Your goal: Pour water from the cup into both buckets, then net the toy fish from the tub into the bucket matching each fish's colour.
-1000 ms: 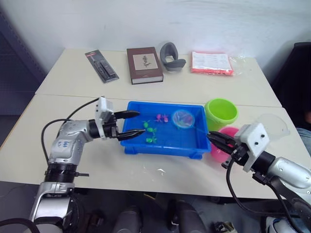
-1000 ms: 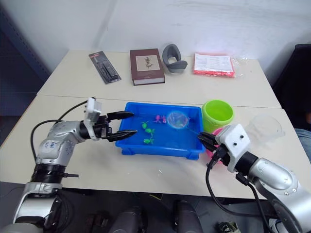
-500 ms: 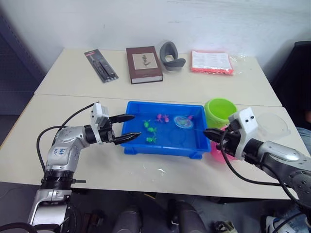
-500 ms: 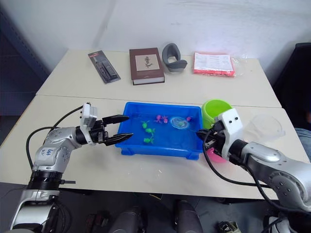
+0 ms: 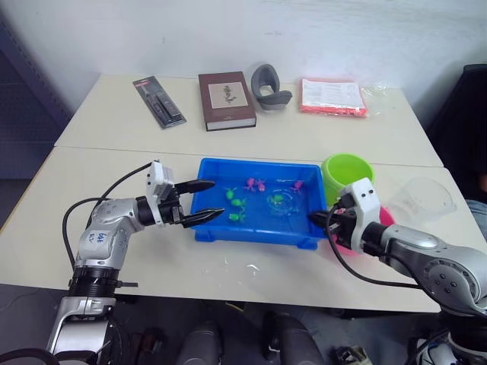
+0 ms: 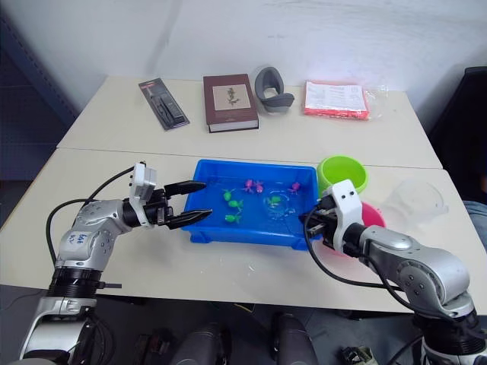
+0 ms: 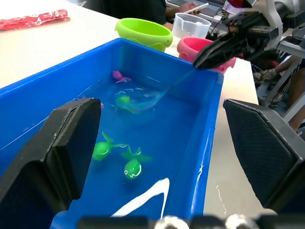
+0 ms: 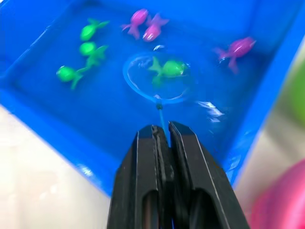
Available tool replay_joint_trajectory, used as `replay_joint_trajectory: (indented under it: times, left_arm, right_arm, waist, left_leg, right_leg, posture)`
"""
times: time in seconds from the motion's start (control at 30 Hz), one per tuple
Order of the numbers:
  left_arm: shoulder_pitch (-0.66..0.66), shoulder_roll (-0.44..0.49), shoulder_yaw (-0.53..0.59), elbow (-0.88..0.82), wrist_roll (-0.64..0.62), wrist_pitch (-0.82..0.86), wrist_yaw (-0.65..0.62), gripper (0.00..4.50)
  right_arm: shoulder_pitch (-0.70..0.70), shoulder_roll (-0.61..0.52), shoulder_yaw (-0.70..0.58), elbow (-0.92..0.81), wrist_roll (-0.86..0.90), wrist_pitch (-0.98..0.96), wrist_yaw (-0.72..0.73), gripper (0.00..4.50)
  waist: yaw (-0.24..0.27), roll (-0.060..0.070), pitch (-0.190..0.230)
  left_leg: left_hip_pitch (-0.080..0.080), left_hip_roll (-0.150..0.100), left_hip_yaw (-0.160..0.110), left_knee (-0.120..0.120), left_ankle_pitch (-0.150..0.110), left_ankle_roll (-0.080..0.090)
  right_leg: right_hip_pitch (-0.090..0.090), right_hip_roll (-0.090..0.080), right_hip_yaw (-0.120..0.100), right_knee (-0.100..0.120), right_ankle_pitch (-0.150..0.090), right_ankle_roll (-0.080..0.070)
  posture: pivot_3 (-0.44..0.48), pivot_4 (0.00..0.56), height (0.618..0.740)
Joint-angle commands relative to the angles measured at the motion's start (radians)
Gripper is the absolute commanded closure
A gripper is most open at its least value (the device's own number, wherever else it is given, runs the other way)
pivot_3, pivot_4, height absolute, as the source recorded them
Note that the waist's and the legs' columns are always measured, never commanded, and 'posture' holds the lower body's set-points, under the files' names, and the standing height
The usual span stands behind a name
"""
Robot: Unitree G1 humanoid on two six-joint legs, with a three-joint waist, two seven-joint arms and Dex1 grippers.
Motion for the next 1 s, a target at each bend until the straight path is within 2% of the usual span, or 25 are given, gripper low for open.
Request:
replay_joint_trajectory:
  times: [0.03,0.23,0.3,0.43,0.63,0.8,1.0]
  left_arm:
    - [-0.026,-0.002,0.003,-0.023,-0.009,-0.015,-0.006,0.06]
    - [-0.027,-0.007,-0.003,-0.019,-0.008,-0.020,-0.008,0.06]
    - [-0.028,-0.010,-0.005,-0.016,-0.007,-0.023,-0.009,0.06]
    - [-0.034,-0.019,-0.009,-0.002,-0.002,-0.033,-0.013,0.06]
    - [-0.039,-0.028,-0.010,0.012,0.002,-0.050,-0.016,0.06]
    - [-0.038,-0.030,-0.010,0.018,0.003,-0.060,-0.017,0.06]
    - [-0.030,-0.023,-0.007,0.025,0.004,-0.071,-0.026,0.06]
  right_arm:
    - [-0.037,0.015,-0.087,-0.029,0.047,0.054,-0.051,4.50]
    - [-0.095,0.048,-0.149,0.014,0.062,0.133,-0.137,4.50]
    - [-0.121,0.059,-0.149,0.025,0.054,0.150,-0.153,4.50]
    - [-0.166,0.081,-0.144,0.056,0.048,0.209,-0.183,4.50]
    - [-0.200,0.084,-0.122,0.066,-0.060,0.181,-0.205,4.50]
    - [-0.145,0.039,-0.049,-0.018,-0.185,0.031,-0.105,4.50]
    - [0.008,-0.025,0.023,-0.141,-0.350,-0.228,0.065,4.50]
  waist:
    - [0.000,0.000,0.000]
    - [-0.001,0.000,0.000]
    - [-0.003,0.000,0.000]
    - [-0.006,0.000,0.000]
    - [-0.015,0.000,0.000]
    - [-0.012,0.000,0.000]
    - [-0.014,0.000,0.000]
  left_leg:
    - [0.000,0.000,0.000,0.000,0.000,0.000]
    - [-0.004,0.000,0.000,0.000,0.000,-0.001]
    - [-0.010,0.000,0.001,0.002,0.004,-0.006]
    - [-0.011,0.000,0.002,0.001,0.003,-0.005]
    - [-0.011,0.000,0.003,0.001,0.003,-0.004]
    - [-0.012,-0.001,0.003,0.001,0.003,-0.003]
    - [-0.012,-0.002,0.004,0.002,0.002,-0.002]
  right_leg:
    - [0.000,0.000,0.000,0.000,0.000,0.000]
    - [-0.005,0.000,0.000,0.001,0.000,0.000]
    - [-0.011,0.000,0.000,0.003,0.000,0.000]
    - [-0.011,0.001,0.000,0.005,0.000,0.000]
    - [-0.011,0.002,0.001,0.005,0.001,0.002]
    - [-0.011,0.002,0.001,0.003,0.002,0.003]
    - [-0.010,0.003,0.002,0.002,0.003,0.005]
  posture:
    - [0.000,0.150,0.740]
    - [0.000,0.150,0.740]
    - [0.000,0.150,0.740]
    - [0.000,0.150,0.740]
    - [0.000,0.150,0.740]
    - [0.000,0.150,0.740]
    - [0.000,0.150,0.740]
